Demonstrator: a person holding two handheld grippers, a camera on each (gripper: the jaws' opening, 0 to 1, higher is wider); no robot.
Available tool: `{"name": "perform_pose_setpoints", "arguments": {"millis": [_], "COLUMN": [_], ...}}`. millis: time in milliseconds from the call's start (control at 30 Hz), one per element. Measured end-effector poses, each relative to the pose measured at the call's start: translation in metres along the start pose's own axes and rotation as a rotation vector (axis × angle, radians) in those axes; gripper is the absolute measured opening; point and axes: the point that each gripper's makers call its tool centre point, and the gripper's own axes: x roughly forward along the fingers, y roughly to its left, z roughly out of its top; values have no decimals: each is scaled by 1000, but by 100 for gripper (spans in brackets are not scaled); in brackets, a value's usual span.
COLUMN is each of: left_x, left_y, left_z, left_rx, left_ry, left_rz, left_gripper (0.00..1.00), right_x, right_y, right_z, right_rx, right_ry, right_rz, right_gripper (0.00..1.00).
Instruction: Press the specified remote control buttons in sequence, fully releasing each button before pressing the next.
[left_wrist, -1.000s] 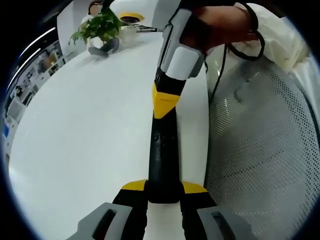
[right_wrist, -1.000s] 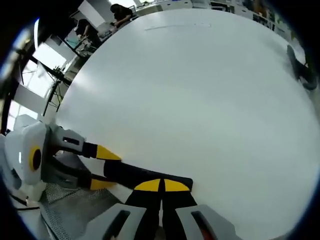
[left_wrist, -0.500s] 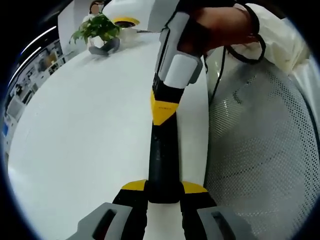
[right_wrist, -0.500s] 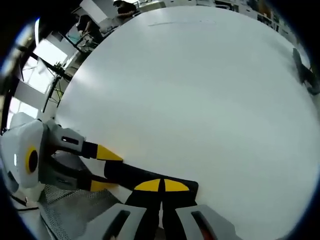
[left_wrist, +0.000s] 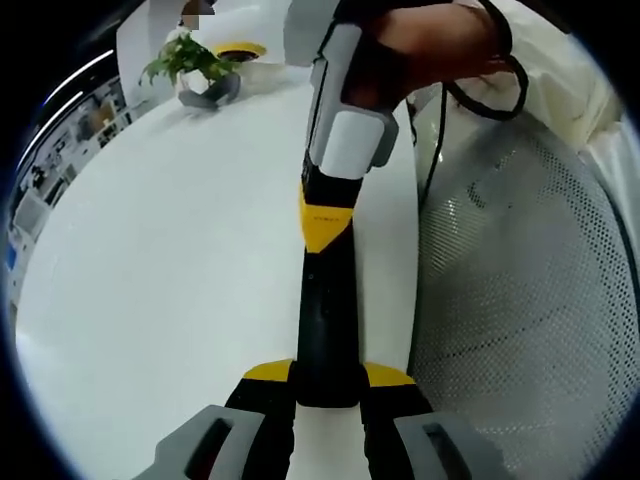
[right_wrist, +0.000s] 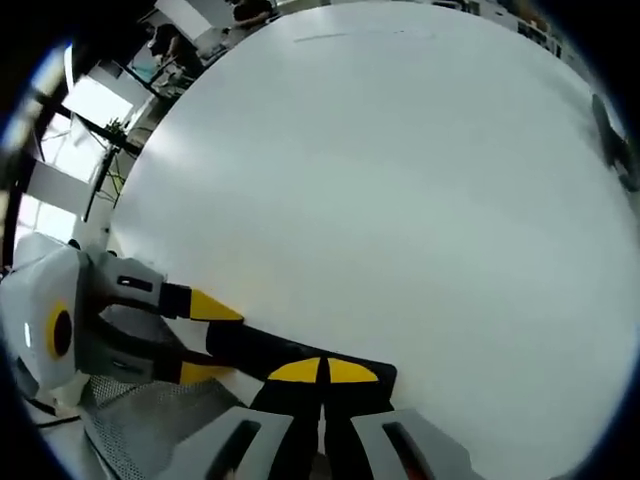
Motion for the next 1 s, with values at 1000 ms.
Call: {"name": "perform_pose_setpoints", "arguments": {"millis": [1000], "left_x": [0], "left_y": [0], "left_z": [0], "left_rx": [-9], "left_ry": [-9], "left_rz": [9], "left_gripper": [24], "right_x": [-4], "right_y": [7], "right_z": [-7], "right_rx": [70], "right_ry": [-47], "right_rz": [79], "right_gripper": [0]}}
